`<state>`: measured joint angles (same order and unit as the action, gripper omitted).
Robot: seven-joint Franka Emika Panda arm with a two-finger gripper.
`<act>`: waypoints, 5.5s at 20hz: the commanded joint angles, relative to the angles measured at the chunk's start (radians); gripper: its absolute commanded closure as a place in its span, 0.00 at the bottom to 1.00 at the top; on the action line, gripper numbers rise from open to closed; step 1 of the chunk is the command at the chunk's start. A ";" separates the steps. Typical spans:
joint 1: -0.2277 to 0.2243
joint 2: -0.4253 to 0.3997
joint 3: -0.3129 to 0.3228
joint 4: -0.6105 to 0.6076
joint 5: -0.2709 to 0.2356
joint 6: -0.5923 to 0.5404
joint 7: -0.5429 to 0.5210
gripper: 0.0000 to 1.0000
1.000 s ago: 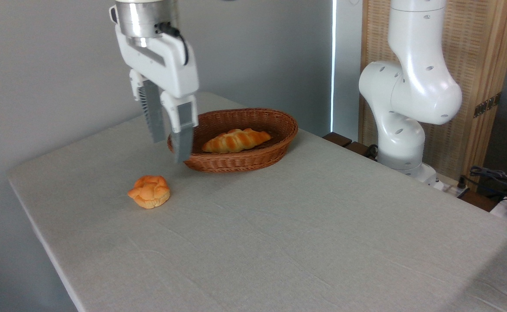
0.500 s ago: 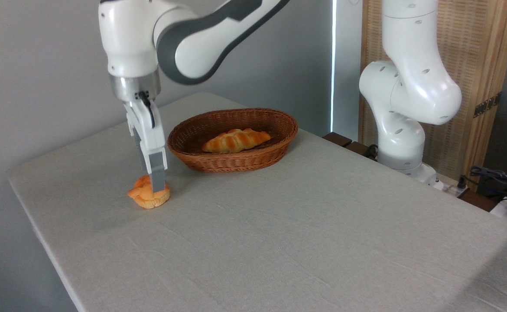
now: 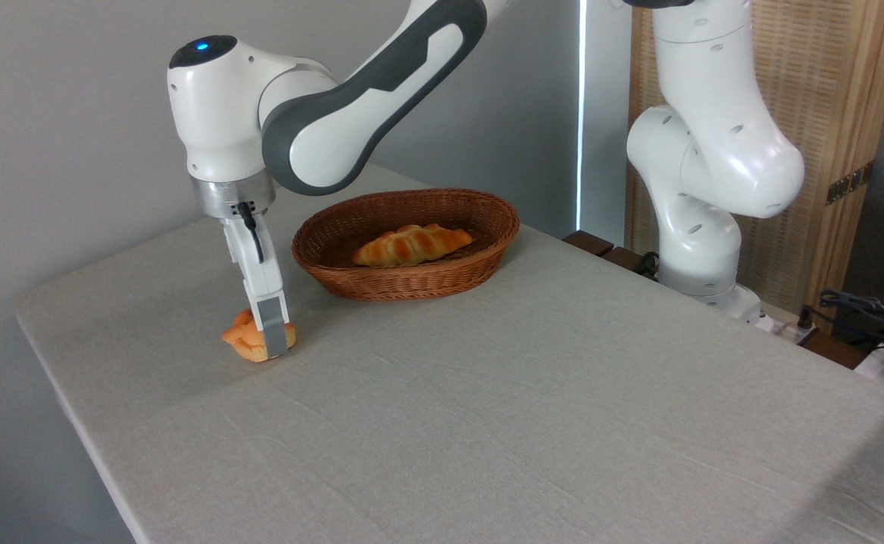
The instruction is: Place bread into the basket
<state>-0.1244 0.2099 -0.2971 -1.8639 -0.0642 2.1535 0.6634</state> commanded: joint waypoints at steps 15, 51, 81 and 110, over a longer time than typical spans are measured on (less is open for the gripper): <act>0.002 0.011 0.000 0.037 -0.012 0.005 0.001 0.83; -0.199 -0.353 0.030 -0.247 -0.163 -0.282 -0.024 0.16; 0.005 -0.219 0.159 0.316 -0.059 -0.570 0.005 0.00; 0.035 -0.241 0.293 0.262 0.060 -0.581 -0.022 0.00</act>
<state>-0.1060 -0.0221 0.0056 -1.5906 -0.0226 1.5411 0.6601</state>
